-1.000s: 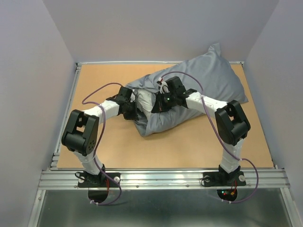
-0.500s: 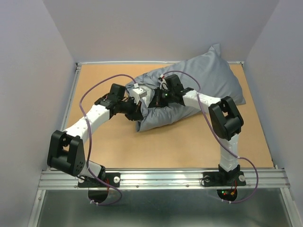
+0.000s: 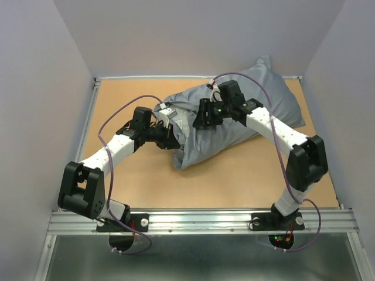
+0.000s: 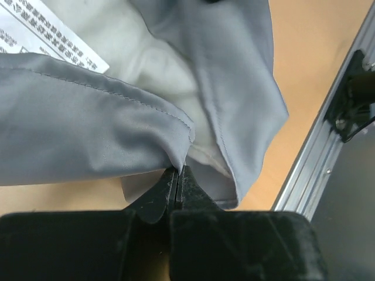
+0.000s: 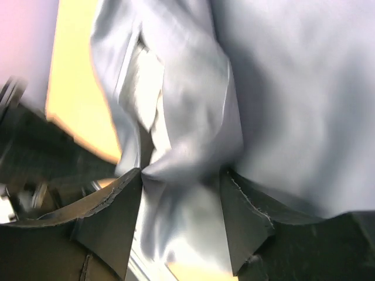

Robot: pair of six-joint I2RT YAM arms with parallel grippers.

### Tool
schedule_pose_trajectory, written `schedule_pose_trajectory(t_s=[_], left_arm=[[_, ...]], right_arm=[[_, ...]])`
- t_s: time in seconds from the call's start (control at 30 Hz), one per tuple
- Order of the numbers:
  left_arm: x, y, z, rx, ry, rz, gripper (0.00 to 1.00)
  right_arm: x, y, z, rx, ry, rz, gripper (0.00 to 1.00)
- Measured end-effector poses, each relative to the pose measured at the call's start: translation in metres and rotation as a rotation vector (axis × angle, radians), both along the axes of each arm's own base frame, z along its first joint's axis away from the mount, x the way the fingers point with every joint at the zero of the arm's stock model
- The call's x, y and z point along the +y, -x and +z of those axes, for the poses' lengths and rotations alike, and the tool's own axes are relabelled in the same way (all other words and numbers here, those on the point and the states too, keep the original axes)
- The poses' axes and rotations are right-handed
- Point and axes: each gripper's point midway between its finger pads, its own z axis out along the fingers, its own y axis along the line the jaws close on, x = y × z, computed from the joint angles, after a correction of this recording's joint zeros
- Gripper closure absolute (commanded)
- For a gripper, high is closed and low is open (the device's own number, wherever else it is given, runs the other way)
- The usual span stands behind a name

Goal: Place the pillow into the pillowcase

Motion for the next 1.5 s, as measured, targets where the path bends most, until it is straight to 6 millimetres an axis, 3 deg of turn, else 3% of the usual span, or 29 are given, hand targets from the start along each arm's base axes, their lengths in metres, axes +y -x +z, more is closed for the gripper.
schedule_pose_trajectory(t_s=[0.1,0.2,0.23,0.27,0.37,0.47,0.57,0.6,0.7,0.73,0.9,1.13,1.3,1.4,1.5], left_arm=[[-0.006,-0.002,0.006,0.017,0.053,0.022,1.00],[-0.012,-0.005,0.012,0.038,0.103,0.046,1.00],[-0.013,-0.005,0.013,0.040,0.109,0.049,1.00],[-0.014,-0.006,0.015,0.044,0.121,0.054,1.00],[-0.017,-0.008,0.021,0.055,0.149,0.071,1.00],[-0.018,-0.009,0.027,0.052,0.170,0.083,1.00],[-0.018,-0.004,0.025,0.060,0.173,0.087,1.00],[-0.019,-0.001,0.024,0.067,0.171,0.086,1.00],[-0.022,0.005,0.019,0.073,0.162,0.083,1.00],[-0.023,0.006,0.019,0.072,0.162,0.083,1.00],[-0.025,0.015,0.019,0.072,0.166,0.064,1.00],[-0.024,0.039,0.027,0.047,0.169,-0.074,1.00],[-0.026,0.053,0.046,-0.005,0.164,-0.243,1.00],[-0.030,0.053,0.056,-0.033,0.168,-0.314,1.00],[-0.032,0.048,0.060,-0.042,0.174,-0.322,1.00]], right_arm=[[-0.018,0.019,0.026,-0.057,0.042,0.012,0.30],[-0.024,0.049,0.033,-0.079,0.065,0.056,0.11],[-0.024,0.060,0.030,-0.066,0.076,0.072,0.11],[-0.022,0.071,0.023,-0.050,0.089,0.090,0.03],[-0.020,0.095,-0.015,0.047,0.150,0.128,0.01],[-0.021,0.098,-0.048,0.142,0.200,0.112,0.03],[-0.019,0.095,-0.065,0.191,0.228,0.089,0.20],[-0.016,0.092,-0.071,0.210,0.238,0.074,0.44],[-0.005,0.082,-0.081,0.244,0.246,0.057,0.82],[-0.001,0.078,-0.084,0.263,0.239,0.046,0.99],[0.005,0.064,-0.082,0.340,0.163,0.004,0.99],[-0.011,-0.004,-0.027,0.386,-0.135,-0.208,0.99],[-0.006,-0.035,0.015,0.326,-0.321,-0.299,1.00],[0.004,-0.032,0.015,0.306,-0.374,-0.307,0.99],[0.020,-0.017,-0.010,0.286,-0.363,-0.290,1.00]])
